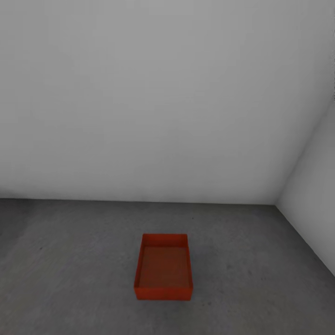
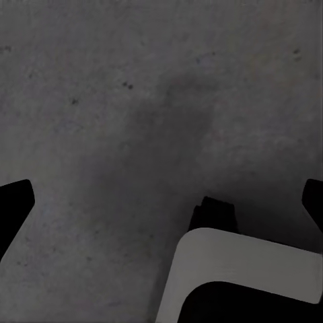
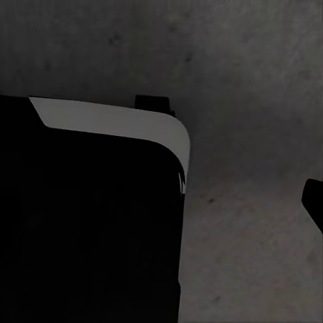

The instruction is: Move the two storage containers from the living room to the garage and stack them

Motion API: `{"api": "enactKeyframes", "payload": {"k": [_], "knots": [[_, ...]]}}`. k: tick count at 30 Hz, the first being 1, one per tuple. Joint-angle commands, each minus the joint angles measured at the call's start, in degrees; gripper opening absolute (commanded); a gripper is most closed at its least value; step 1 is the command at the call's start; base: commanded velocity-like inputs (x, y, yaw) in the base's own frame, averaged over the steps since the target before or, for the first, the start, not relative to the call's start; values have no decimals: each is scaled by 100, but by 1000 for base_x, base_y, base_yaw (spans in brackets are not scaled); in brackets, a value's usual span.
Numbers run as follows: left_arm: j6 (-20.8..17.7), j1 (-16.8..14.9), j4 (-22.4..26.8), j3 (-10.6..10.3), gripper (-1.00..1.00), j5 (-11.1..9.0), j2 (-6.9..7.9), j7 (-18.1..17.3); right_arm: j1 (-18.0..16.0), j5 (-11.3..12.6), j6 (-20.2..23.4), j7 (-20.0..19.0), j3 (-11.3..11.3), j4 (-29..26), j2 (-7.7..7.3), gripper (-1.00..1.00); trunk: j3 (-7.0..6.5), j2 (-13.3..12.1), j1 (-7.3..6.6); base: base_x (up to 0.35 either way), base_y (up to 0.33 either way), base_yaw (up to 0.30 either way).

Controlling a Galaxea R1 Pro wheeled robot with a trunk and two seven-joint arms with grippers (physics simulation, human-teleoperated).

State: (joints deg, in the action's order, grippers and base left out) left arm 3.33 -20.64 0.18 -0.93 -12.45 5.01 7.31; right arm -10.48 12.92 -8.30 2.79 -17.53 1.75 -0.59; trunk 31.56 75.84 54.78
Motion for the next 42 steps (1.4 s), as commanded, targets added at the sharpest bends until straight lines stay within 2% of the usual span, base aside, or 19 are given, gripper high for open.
{"api": "enactKeyframes", "payload": {"k": [1,42], "knots": [[19,-3,-4,-13,100,-38,-1,7,-7,53,-34,2,-49,18,3,100,-4,3,0,0,0,0],[19,-5,-1,-13,100,-38,-1,7,-7,53,-27,-7,-49,12,6,100,-381,3,0,0,0,0]]}}
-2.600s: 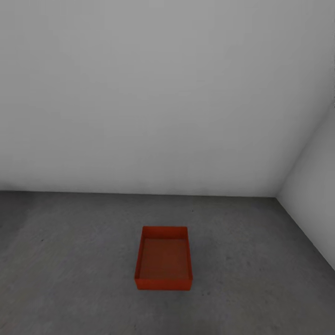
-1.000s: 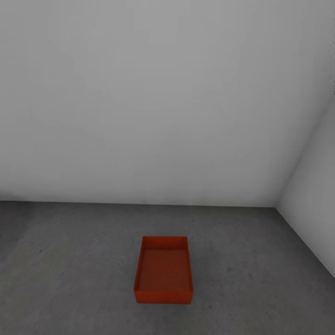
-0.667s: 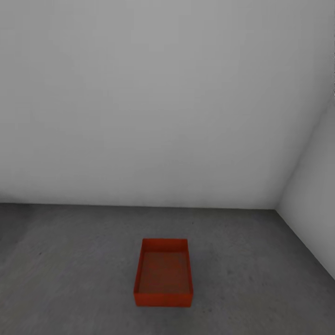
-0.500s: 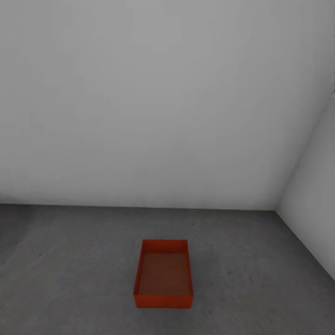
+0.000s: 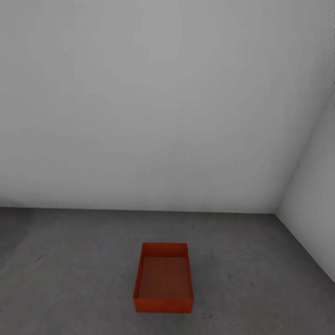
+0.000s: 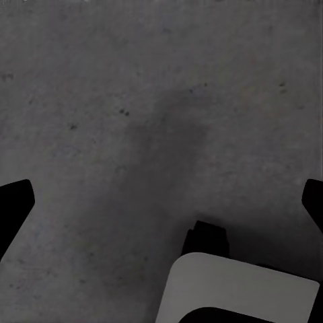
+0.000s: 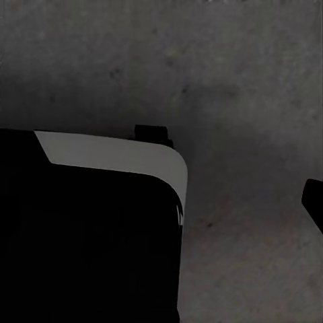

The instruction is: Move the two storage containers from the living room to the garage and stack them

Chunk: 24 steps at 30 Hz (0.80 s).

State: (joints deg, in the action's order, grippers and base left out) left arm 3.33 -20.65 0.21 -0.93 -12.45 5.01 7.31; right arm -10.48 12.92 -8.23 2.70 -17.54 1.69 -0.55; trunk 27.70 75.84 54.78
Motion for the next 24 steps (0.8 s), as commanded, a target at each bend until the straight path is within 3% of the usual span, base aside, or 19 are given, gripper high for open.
{"api": "enactKeyframes", "payload": {"k": [1,21,24], "knots": [[19,-2,-4,-12,100,-38,-1,7,-7,53,-39,2,-49,17,3,100,-4,3,0,0,0,0],[19,-2,-4,-12,100,-38,-1,7,-7,61,-56,10,-48,17,3,100,-188,3,0,0,0,0],[12,-1,-5,-2,100,-45,-85,2,-7,62,-51,11,-48,16,3,100,-215,3,0,0,0,0]]}}
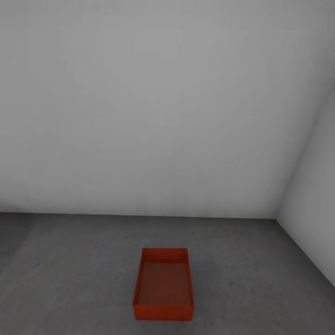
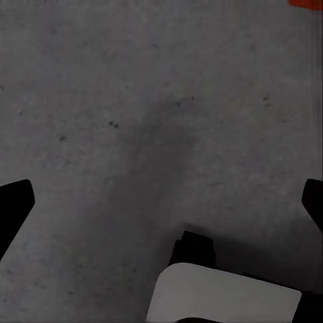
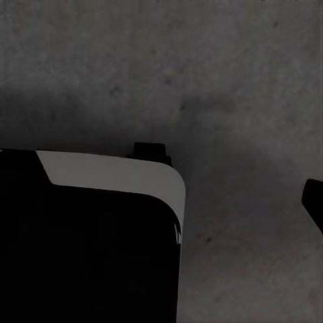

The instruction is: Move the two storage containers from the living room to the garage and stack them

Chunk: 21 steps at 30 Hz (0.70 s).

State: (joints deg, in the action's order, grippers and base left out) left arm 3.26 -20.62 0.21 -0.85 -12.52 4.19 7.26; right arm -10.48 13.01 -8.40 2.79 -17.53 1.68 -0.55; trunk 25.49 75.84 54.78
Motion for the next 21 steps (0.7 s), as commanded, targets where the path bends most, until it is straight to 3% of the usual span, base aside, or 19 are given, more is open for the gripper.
{"api": "enactKeyframes", "payload": {"k": [1,4,7,12,21], "knots": [[21,-3,-4,-12,100,-34,-162,5,-7,53,-32,0,-49,19,2,100,-4,3,0,0,0,0],[-26,0,-16,-20,100,-47,-418,14,-7,53,-30,-4,-49,21,2,100,-31,3,0,0,0,0],[-106,76,-29,-21,100,-64,-505,29,-7,53,-26,-1,-49,19,2,100,-59,3,0,0,0,0],[-114,560,-29,-21,100,-75,-462,16,-7,53,-24,1,-49,23,14,100,-105,3,0,0,0,0],[-62,746,-26,-21,100,-84,-397,4,-7,53,-30,-6,-49,26,34,100,-187,3,0,0,0,0]]}}
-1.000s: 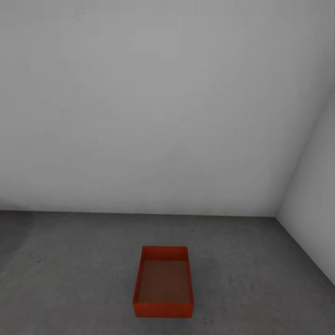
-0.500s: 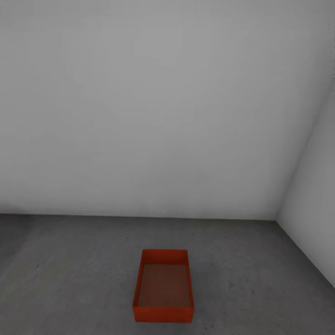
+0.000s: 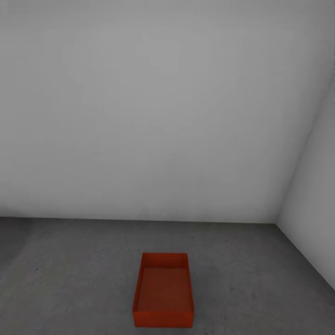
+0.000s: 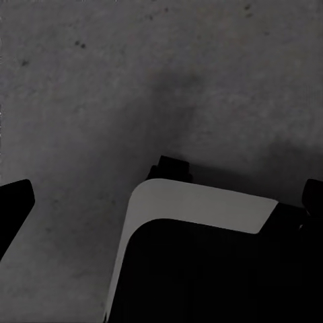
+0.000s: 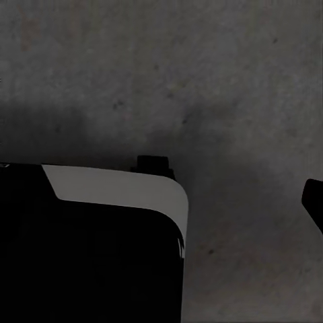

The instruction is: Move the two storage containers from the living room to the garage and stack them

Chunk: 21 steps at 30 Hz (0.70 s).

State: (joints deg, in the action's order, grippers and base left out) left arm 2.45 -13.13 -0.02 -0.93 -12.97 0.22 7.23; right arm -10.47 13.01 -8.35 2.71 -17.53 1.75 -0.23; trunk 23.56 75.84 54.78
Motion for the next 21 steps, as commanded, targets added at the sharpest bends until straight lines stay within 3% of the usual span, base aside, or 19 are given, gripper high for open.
{"api": "enactKeyframes", "payload": {"k": [1,21], "knots": [[17,-2,-3,-13,100,-39,0,9,-7,53,-34,2,-49,19,3,100,-3,3,0,0,0,0],[12,5,-7,-4,100,-56,42,16,-7,64,-50,2,-47,19,-22,100,-162,3,0,0,0,0]]}}
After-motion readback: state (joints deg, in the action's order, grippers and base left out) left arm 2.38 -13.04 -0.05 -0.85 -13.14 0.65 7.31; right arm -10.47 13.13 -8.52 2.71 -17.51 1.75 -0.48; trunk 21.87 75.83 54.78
